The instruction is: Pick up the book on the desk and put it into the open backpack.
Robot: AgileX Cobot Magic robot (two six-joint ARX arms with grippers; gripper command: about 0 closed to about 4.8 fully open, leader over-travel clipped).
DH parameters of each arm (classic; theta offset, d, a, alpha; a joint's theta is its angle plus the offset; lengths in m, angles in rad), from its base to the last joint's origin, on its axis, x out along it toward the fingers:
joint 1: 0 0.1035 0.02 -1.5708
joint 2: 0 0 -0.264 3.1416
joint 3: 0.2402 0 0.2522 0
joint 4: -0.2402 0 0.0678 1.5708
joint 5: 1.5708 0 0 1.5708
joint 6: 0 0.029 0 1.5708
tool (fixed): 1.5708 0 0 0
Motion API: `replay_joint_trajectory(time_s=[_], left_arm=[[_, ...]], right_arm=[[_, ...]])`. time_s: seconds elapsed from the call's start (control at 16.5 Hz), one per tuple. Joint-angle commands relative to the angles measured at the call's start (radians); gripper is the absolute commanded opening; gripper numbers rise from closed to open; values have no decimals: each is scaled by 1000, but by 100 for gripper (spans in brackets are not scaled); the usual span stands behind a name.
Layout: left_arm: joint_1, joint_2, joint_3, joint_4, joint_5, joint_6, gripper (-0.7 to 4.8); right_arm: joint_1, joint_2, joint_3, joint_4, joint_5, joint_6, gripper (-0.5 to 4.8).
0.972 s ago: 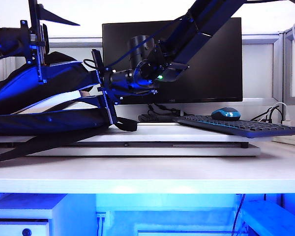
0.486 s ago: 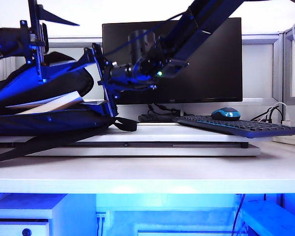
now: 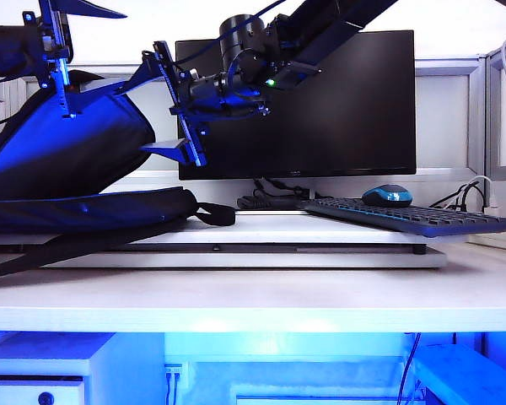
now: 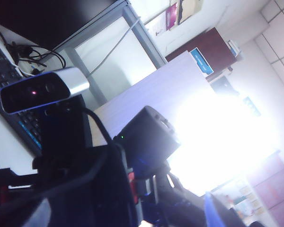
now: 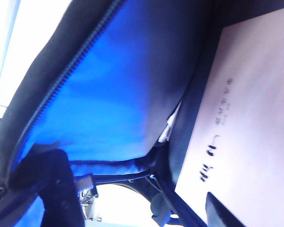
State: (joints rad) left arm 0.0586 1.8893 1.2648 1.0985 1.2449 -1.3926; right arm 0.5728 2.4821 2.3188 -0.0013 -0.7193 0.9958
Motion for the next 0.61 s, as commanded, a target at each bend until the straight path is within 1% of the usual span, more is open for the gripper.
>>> replay_joint_trajectory(time_s=[0.06, 0.24, 0.3, 0.36, 0.43, 0.49, 0.61], left_arm=[[18, -14, 5, 171, -56, -7, 435], [61, -32, 45, 186, -58, -3, 434], [89, -43, 53, 186, -60, 2, 434], [118, -56, 53, 186, -60, 9, 434], [129, -64, 53, 187, -55, 8, 433], [132, -77, 53, 187, -44, 3, 429], [115, -112, 54, 187, 6, 4, 425]], right_arm=[[-2, -24, 19, 42, -35, -45, 440], [-39, -57, 21, -24, -9, -135, 439], [-57, -79, 21, -68, 5, -183, 438], [-82, -110, 21, -129, 24, -248, 427], [-94, -125, 21, -151, 31, -276, 427], [-107, -154, 21, -199, 50, -339, 426], [-122, -187, 21, -254, 75, -403, 420]])
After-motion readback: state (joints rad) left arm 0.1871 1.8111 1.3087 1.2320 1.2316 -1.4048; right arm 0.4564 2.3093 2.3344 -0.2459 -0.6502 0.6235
